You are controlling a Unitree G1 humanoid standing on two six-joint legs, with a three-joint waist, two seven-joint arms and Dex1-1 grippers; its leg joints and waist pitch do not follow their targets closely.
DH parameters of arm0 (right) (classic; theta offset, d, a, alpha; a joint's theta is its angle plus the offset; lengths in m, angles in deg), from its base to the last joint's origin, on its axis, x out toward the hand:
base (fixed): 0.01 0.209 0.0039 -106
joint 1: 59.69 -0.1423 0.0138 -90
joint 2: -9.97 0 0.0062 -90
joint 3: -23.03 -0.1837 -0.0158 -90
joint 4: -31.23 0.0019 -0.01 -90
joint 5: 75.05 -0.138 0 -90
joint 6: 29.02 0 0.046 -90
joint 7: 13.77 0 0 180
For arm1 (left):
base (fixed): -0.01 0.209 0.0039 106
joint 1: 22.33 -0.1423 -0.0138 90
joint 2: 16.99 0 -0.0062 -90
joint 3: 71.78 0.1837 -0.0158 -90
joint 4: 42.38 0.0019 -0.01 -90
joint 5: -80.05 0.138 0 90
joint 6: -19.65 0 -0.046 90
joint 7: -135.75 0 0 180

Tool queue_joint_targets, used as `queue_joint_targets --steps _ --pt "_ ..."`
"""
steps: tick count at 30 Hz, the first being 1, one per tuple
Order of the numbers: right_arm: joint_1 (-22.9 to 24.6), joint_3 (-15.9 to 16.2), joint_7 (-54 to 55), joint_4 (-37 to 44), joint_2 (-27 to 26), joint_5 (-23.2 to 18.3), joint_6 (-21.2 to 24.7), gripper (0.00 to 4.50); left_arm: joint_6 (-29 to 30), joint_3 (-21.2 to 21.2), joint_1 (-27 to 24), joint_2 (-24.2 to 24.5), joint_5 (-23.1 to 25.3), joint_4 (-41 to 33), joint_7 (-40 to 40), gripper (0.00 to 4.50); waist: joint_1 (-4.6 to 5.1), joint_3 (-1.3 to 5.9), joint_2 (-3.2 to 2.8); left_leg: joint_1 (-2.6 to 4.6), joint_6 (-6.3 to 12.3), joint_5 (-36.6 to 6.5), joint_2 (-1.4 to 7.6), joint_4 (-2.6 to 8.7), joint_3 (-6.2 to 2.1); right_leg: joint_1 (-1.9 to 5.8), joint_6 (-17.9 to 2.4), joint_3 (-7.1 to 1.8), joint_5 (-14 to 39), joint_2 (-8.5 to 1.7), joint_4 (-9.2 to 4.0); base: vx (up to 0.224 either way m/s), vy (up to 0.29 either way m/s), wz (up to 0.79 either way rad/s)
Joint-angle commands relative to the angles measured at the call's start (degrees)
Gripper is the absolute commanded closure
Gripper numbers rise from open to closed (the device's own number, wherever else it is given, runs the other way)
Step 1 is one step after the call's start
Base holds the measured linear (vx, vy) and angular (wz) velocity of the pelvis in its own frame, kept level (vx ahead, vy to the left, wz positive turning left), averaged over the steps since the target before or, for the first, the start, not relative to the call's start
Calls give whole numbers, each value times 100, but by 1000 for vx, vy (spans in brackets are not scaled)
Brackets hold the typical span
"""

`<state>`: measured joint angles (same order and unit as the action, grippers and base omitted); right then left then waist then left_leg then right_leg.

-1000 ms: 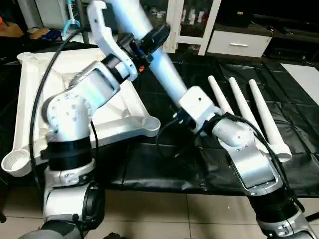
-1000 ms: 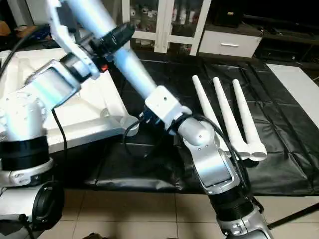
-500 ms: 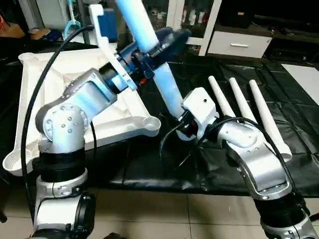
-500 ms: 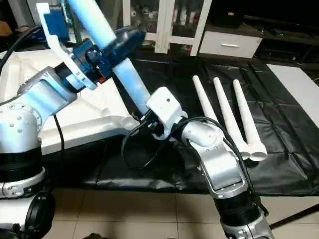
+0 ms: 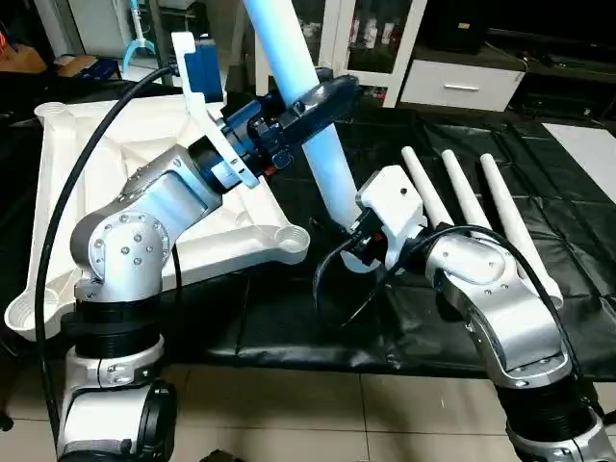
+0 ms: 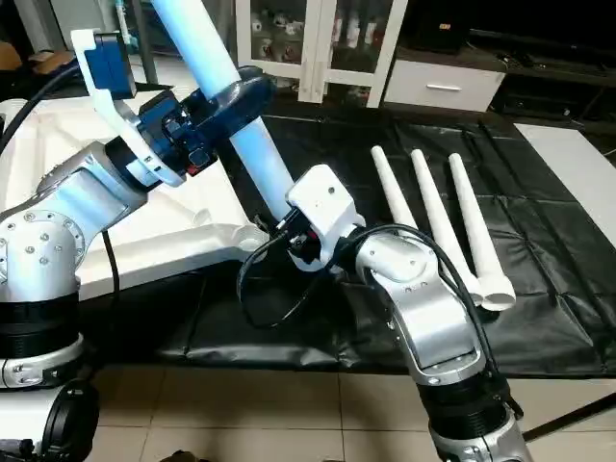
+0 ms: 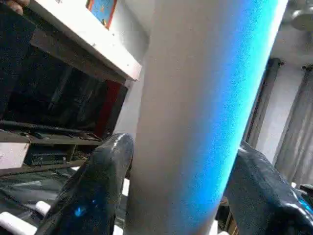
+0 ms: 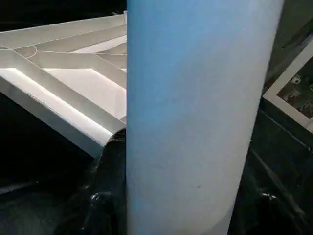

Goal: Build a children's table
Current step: Pick table leg

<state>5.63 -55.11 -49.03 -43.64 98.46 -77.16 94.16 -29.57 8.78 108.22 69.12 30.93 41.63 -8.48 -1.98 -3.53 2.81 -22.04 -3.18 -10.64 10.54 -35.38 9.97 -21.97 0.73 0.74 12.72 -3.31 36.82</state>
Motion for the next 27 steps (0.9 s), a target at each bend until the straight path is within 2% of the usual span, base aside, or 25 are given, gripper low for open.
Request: queue_joint_targets --steps 1,2,3,4,7,10,12,16,17,19,21,24,25,27 --pt "-4 -47 40 144 72 -66 40 262 -83 -81 105 -19 -13 37 -10 181 1 379 -122 167 -431 -907 202 456 -63 207 -1145 -190 -2 -312 -390 0 0 0" --pt "-8 -44 44 142 79 -63 40 262 -92 -91 106 -27 -11 41 -28 181 0 377 -125 169 -430 -908 203 457 -63 207 -1149 -189 -3 -314 -392 0 0 0" --pt "-19 -43 45 126 101 -59 36 262 -124 -114 123 -40 5 72 -68 199 -5 375 -152 169 -435 -916 201 457 -66 207 -1157 -189 -9 -313 -389 0 0 0" --pt "-20 -43 44 126 103 -59 36 262 -128 -113 125 -38 11 76 -69 219 -2 377 -133 169 -433 -928 203 454 -62 211 -1152 -193 -17 -312 -395 0 0 0" --pt "-36 -30 31 113 129 -63 35 262 -223 -145 198 -3 87 226 -113 225 -6 374 -136 175 -436 -970 203 459 -65 206 -1139 -192 61 -313 -398 0 0 0" --pt "-43 -12 33 107 131 -55 23 262 -230 -172 217 2 72 277 -149 260 -4 377 -135 171 -443 -956 201 459 -67 210 -1146 -190 35 -315 -394 0 0 0" --pt "-39 -5 42 108 130 -46 10 262 -239 -169 211 0 84 274 -161 269 -4 384 -120 166 -415 -906 201 448 -64 219 -1158 -194 -57 -319 -388 0 0 0" --pt "-62 14 153 72 121 48 -58 262 -270 -184 229 -54 137 275 -282 280 -14 382 -134 170 -412 -861 205 451 -62 216 -1200 -189 -124 -318 -383 0 0 0" --pt "-80 9 239 40 110 109 -97 227 -311 -186 258 -72 170 288 -345 280 -12 379 -132 167 -416 -875 206 453 -62 217 -1199 -190 -109 -317 -382 0 0 0" --pt "-94 -27 299 12 76 111 -114 192 -364 -219 326 -108 234 327 -508 280 -14 377 -142 166 -431 -927 208 453 -66 220 -1180 -195 -16 -328 -392 0 0 0" --pt "-97 -38 313 10 72 105 -120 183 -376 -249 375 -128 239 358 -592 280 -7 376 -132 177 -452 -969 199 451 -64 211 -1149 -193 46 -315 -398 0 0 0" --pt "-156 -79 578 -2 57 314 -450 157 -570 -288 553 -167 501 503 -986 282 -2 377 -127 164 -480 -950 200 449 -69 211 -1084 -196 74 -319 -408 0 0 0" --pt "-201 -39 769 -13 88 541 -657 141 -660 -322 609 -200 633 589 -1217 282 0 382 -125 164 -475 -915 196 446 -71 222 -1074 -197 38 -322 -401 0 0 0" --pt "-270 -39 971 55 -28 641 -822 138 -815 -408 715 -253 875 753 -1668 282 7 382 -127 158 -509 -857 204 446 -75 219 -1046 -195 -54 -315 -397 0 0 0"
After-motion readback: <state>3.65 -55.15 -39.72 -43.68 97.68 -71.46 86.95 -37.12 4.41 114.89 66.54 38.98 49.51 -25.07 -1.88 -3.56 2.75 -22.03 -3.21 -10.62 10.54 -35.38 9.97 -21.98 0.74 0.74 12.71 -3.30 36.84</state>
